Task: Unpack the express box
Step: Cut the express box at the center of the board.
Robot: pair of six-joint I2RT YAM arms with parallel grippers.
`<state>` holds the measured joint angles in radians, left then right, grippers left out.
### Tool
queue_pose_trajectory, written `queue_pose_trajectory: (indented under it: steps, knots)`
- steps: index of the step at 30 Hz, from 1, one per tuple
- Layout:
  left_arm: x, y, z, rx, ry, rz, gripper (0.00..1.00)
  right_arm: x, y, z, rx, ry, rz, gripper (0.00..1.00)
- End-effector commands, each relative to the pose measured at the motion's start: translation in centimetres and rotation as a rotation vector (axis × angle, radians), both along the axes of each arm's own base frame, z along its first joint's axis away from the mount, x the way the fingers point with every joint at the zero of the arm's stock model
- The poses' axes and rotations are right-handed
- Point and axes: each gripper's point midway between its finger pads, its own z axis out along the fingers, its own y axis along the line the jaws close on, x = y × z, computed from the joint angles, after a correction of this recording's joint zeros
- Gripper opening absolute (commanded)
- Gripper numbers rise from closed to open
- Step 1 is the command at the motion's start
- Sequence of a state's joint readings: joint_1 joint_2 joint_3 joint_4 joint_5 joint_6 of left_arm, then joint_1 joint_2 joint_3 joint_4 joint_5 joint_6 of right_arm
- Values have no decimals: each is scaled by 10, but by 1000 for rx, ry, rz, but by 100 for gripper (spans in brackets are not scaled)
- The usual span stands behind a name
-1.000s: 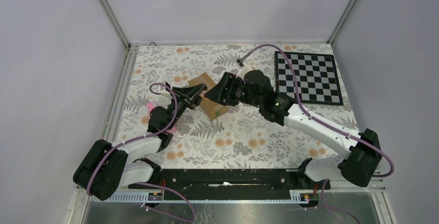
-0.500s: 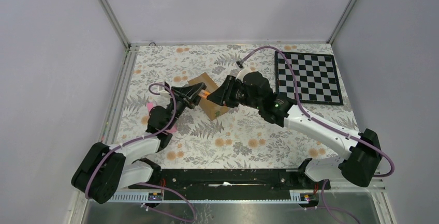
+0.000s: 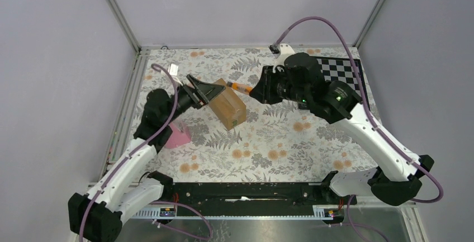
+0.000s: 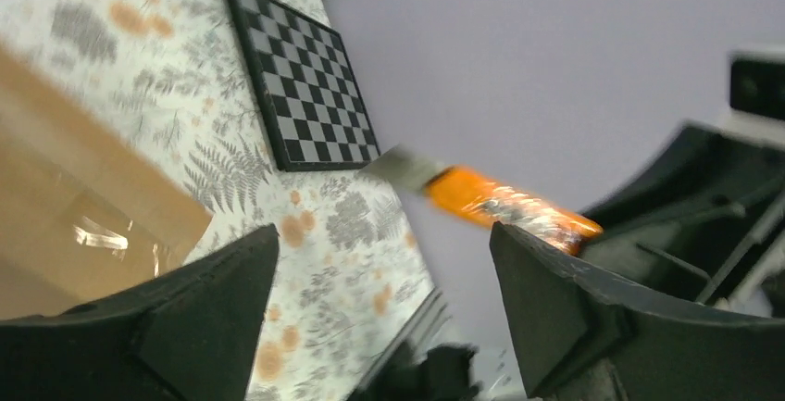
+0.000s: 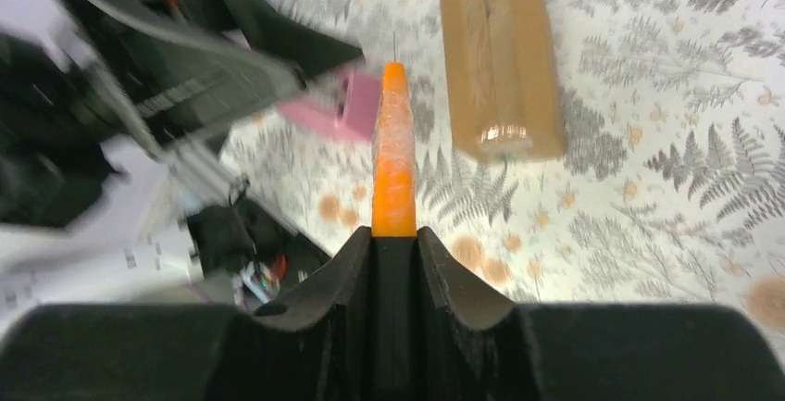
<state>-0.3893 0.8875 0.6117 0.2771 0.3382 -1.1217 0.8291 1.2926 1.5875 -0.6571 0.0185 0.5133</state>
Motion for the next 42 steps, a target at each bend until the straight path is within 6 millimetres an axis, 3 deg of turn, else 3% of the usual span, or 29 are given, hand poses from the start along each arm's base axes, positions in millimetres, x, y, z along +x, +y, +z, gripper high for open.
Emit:
queue_pose_trajectory:
  steps: [1, 3, 5, 6, 8, 13, 21, 26, 28, 29, 30, 31, 32, 34, 35, 38, 41, 42]
  knots:
    - [-44, -19, 44, 362, -392, -331, 84, -63, -27, -30, -193, 134, 266, 0]
    - [-70, -34, 52, 413, -486, -537, 86, -82, -27, -34, -179, 191, 340, 0]
    - [-83, -48, 51, 437, -494, -655, 84, -97, -26, -36, -153, 221, 398, 0]
    - [-94, -57, 49, 422, -501, -727, 81, -104, -27, -33, -136, 225, 421, 0]
    - [-119, -74, 41, 374, -493, -874, 61, -113, -29, -26, -111, 220, 451, 0]
    - [-169, -92, 30, 285, -492, -1097, 64, -139, -33, -12, -57, 227, 560, 0]
    - [-192, -89, 32, 182, -495, -1203, 65, -153, -33, 3, -13, 234, 620, 0]
    - [-195, -94, 31, 154, -490, -1222, 54, -147, -29, 5, -11, 225, 608, 0]
    - [-196, -95, 32, 149, -497, -1220, 43, -141, -26, 8, -7, 215, 588, 0]
    - [-195, -95, 34, 144, -506, -1211, 29, -137, -24, 10, -1, 204, 569, 0]
    - [-194, -96, 35, 141, -504, -1193, 5, -130, -23, 9, -5, 192, 538, 0]
    - [-189, -99, 35, 144, -498, -1162, 0, -123, -22, 9, -10, 185, 501, 0]
    - [-186, -100, 38, 136, -503, -1137, 0, -111, -21, 8, -14, 168, 440, 14]
    - [-180, -104, 42, 90, -493, -1088, 0, -89, -18, 14, 27, 113, 322, 56]
    - [-177, -105, 45, 59, -501, -1063, 0, -79, -15, 21, 77, 77, 274, 68]
    - [-168, -108, 59, -31, -515, -1010, 0, -60, -4, 48, 300, -25, 170, 81]
    - [-155, -109, 66, -74, -509, -941, 0, -44, 2, 49, 449, -53, 88, 80]
    - [-149, -108, 68, -85, -505, -911, 0, -41, 3, 39, 467, -47, 69, 79]
